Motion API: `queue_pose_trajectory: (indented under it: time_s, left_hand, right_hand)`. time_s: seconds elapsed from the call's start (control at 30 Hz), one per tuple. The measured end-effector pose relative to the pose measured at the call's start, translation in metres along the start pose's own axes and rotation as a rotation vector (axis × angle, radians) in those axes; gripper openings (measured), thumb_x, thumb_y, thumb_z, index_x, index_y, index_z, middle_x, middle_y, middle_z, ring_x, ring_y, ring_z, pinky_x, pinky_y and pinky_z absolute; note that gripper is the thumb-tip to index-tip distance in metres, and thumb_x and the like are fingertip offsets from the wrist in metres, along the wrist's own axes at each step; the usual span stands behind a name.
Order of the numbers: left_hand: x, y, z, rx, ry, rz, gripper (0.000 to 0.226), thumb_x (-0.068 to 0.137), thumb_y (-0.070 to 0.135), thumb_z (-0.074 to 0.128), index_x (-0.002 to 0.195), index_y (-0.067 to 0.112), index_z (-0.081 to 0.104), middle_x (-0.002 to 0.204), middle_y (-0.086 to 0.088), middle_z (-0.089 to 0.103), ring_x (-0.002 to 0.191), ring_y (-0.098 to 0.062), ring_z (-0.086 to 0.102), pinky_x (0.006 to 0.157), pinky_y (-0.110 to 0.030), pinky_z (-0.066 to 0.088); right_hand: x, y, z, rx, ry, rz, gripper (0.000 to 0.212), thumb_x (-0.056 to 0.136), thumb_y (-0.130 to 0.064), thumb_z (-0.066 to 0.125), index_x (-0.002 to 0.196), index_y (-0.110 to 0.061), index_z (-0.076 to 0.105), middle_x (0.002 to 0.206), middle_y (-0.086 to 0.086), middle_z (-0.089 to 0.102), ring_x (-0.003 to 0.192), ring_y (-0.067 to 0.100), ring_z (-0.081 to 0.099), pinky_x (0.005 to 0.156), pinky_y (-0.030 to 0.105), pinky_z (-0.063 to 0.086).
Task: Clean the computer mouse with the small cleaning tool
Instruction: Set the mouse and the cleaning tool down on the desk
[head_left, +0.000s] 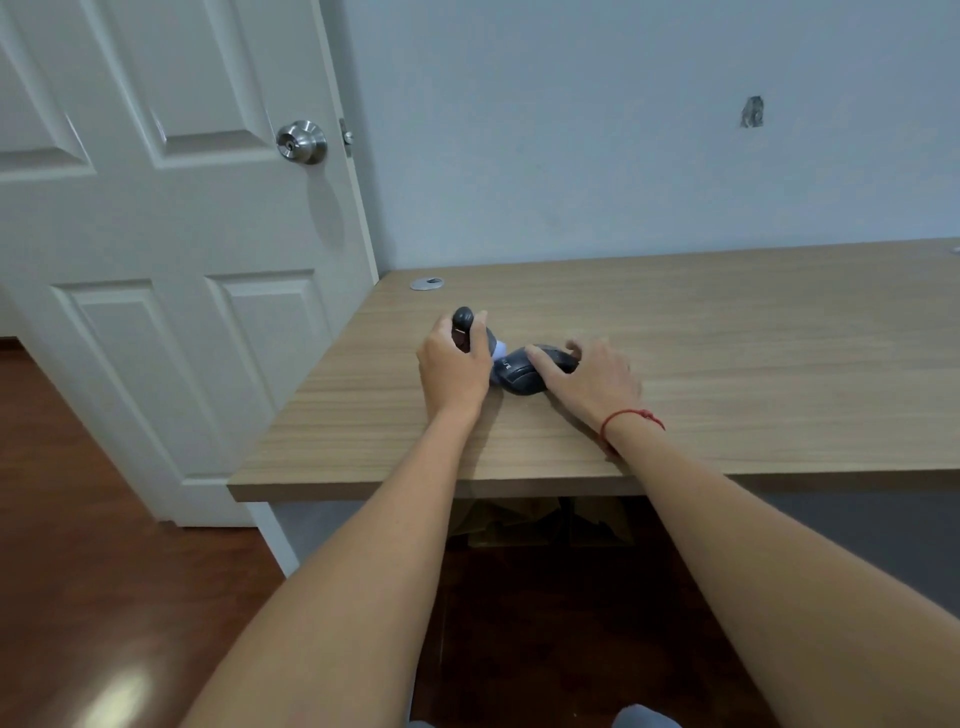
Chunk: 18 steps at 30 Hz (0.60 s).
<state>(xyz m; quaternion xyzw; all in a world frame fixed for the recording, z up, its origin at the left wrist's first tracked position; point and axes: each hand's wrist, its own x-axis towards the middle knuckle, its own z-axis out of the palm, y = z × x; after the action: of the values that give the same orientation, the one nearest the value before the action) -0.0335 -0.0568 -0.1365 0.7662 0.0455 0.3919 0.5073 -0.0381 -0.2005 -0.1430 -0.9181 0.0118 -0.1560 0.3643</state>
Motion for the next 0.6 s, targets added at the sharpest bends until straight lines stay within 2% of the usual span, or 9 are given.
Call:
queue_pose_trajectory:
  time_s: [0.17,0.23,0.3,0.33,0.37,0.4,0.47,0.53,0.6]
  left_hand:
    - [-0.003,0.003,-0.004,-0.020,-0.041,-0.006,0.045,0.087,0.032,0.062,0.055,0.015,0.035,0.052,0.004,0.040,0.051,-0.012,0.038,0.049,-0.018,0.031]
    - [-0.002,0.005,-0.003,-0.052,-0.023,-0.012,0.044,0.087,0.033,0.063,0.057,0.009,0.042,0.053,0.002,0.045,0.053,-0.013,0.041,0.050,-0.017,0.034]
    - [-0.001,0.010,0.001,-0.125,-0.027,-0.045,0.041,0.087,0.034,0.063,0.067,0.000,0.052,0.061,-0.003,0.055,0.059,-0.013,0.049,0.057,-0.021,0.040]
    - [0.001,0.013,0.003,-0.159,-0.054,-0.058,0.039,0.087,0.034,0.063,0.071,0.000,0.055,0.065,-0.004,0.058,0.063,-0.013,0.052,0.060,-0.022,0.043]
    - [0.003,0.015,0.005,-0.173,-0.107,-0.063,0.035,0.087,0.033,0.063,0.075,0.001,0.058,0.069,-0.003,0.060,0.066,-0.013,0.055,0.062,-0.021,0.044]
    - [0.006,0.018,0.007,-0.161,-0.187,-0.053,0.029,0.088,0.032,0.063,0.077,0.005,0.060,0.071,-0.001,0.062,0.068,-0.012,0.057,0.063,-0.019,0.045]
    - [0.014,0.021,0.011,-0.066,-0.366,0.000,0.020,0.088,0.030,0.062,0.081,0.011,0.060,0.071,0.003,0.060,0.066,-0.010,0.056,0.060,-0.012,0.042]
    - [0.027,0.024,0.015,0.045,-0.478,0.028,0.016,0.088,0.030,0.063,0.089,0.014,0.062,0.077,0.002,0.061,0.071,-0.012,0.056,0.065,-0.014,0.043]
    - [0.037,0.028,0.013,0.077,-0.563,0.030,0.023,0.088,0.030,0.064,0.102,0.012,0.064,0.090,-0.003,0.065,0.083,-0.016,0.060,0.075,-0.022,0.046]
  right_hand:
    - [0.012,0.000,-0.002,0.195,-0.136,0.014,0.058,0.095,-0.041,0.046,0.147,-0.014,0.037,0.147,0.011,0.048,0.136,0.029,0.044,0.112,0.042,0.035]
    - [0.005,-0.002,-0.003,0.165,-0.130,0.033,0.072,0.085,-0.059,0.052,0.140,-0.014,0.043,0.142,0.009,0.052,0.131,0.029,0.048,0.108,0.042,0.039]
    - [-0.002,-0.005,-0.004,0.114,-0.131,0.023,0.083,0.061,-0.078,0.060,0.118,-0.017,0.057,0.120,0.003,0.062,0.111,0.026,0.059,0.096,0.043,0.049]
    - [-0.002,-0.005,-0.004,0.107,-0.141,0.012,0.082,0.054,-0.080,0.063,0.108,-0.018,0.058,0.112,0.001,0.064,0.103,0.024,0.062,0.091,0.043,0.052]
    - [-0.001,-0.005,-0.006,0.119,-0.165,0.007,0.082,0.053,-0.078,0.066,0.108,-0.018,0.058,0.112,0.002,0.064,0.103,0.023,0.062,0.091,0.044,0.052]
    - [0.000,-0.005,-0.007,0.140,-0.202,0.004,0.085,0.056,-0.073,0.070,0.119,-0.018,0.055,0.120,0.003,0.063,0.110,0.025,0.060,0.096,0.044,0.050]
    - [0.004,-0.003,-0.010,0.172,-0.259,0.000,0.101,0.065,-0.061,0.075,0.145,-0.016,0.033,0.142,0.004,0.050,0.131,0.026,0.049,0.109,0.045,0.040]
    - [0.005,-0.001,-0.011,0.215,-0.265,-0.022,0.108,0.068,-0.053,0.077,0.152,-0.016,0.020,0.150,0.003,0.043,0.138,0.025,0.041,0.115,0.045,0.033]
    - [0.006,0.002,-0.010,0.239,-0.272,-0.030,0.110,0.067,-0.052,0.079,0.152,-0.018,0.018,0.152,0.003,0.042,0.140,0.025,0.039,0.116,0.047,0.030]
